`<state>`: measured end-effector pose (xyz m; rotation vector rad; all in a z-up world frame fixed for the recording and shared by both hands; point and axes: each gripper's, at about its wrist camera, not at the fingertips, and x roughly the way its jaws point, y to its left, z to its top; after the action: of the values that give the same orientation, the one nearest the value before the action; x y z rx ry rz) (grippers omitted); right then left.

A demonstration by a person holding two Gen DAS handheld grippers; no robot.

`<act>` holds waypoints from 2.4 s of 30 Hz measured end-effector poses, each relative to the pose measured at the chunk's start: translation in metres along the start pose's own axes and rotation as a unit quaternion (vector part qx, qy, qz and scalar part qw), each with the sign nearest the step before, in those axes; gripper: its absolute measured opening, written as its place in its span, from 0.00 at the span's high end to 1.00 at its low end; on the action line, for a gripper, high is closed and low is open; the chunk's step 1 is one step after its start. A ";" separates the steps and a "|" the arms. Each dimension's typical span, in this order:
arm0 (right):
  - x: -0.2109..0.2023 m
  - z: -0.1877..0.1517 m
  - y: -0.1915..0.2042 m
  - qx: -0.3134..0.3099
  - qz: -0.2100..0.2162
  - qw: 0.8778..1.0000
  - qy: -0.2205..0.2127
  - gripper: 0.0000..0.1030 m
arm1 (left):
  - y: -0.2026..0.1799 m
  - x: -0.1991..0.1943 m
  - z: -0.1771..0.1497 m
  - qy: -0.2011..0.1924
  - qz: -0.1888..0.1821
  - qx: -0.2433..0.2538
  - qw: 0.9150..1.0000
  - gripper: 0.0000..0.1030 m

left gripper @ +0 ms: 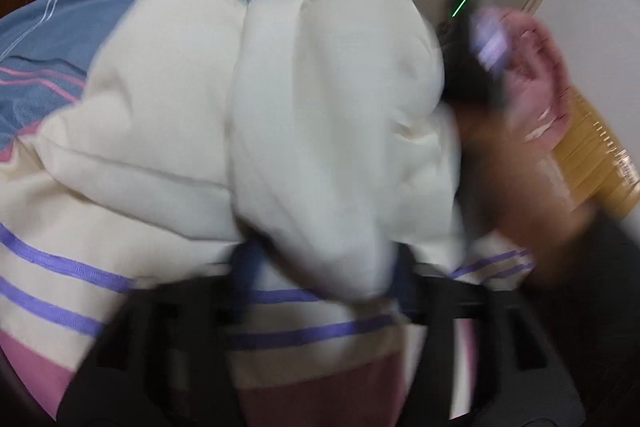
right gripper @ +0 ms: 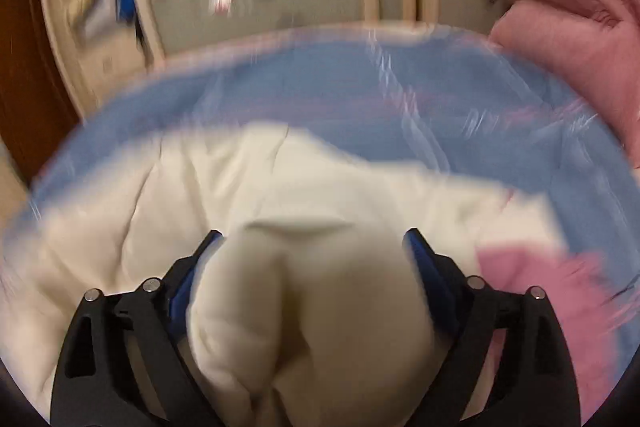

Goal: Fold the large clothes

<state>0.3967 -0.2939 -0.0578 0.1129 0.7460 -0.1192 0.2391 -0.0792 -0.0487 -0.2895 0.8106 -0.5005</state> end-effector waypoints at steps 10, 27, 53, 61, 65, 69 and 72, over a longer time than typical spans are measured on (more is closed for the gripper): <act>-0.008 -0.006 0.010 -0.010 -0.010 1.000 -0.016 0.08 | -0.086 -0.042 0.126 -0.167 0.018 0.056 0.984 0.02; -0.015 -0.005 -0.016 0.075 0.054 0.995 -0.046 0.09 | -0.003 0.102 0.104 -0.084 0.241 0.039 0.966 0.17; -0.154 -0.047 -0.040 0.087 0.114 0.982 -0.124 0.07 | -0.025 -0.034 0.059 -0.144 0.121 0.028 0.982 0.02; -0.324 -0.182 -0.045 0.006 0.134 0.978 -0.161 0.01 | -0.056 -0.169 -0.076 -0.144 0.133 0.120 0.973 0.02; -0.376 -0.245 -0.050 -0.023 0.096 0.980 -0.171 0.01 | -0.061 -0.211 -0.125 -0.139 0.146 0.139 0.970 0.02; -0.402 -0.277 -0.057 -0.013 0.108 0.981 -0.161 0.01 | -0.057 -0.241 -0.162 -0.125 0.136 0.115 0.976 0.02; -0.414 -0.294 -0.052 -0.018 0.110 0.980 -0.165 0.01 | -0.058 -0.256 -0.181 -0.118 0.129 0.111 0.978 0.02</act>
<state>-0.1089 -0.2751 0.0073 0.1364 0.4011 0.0869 -0.0643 -0.0031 0.0151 -0.0328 0.5449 -0.3022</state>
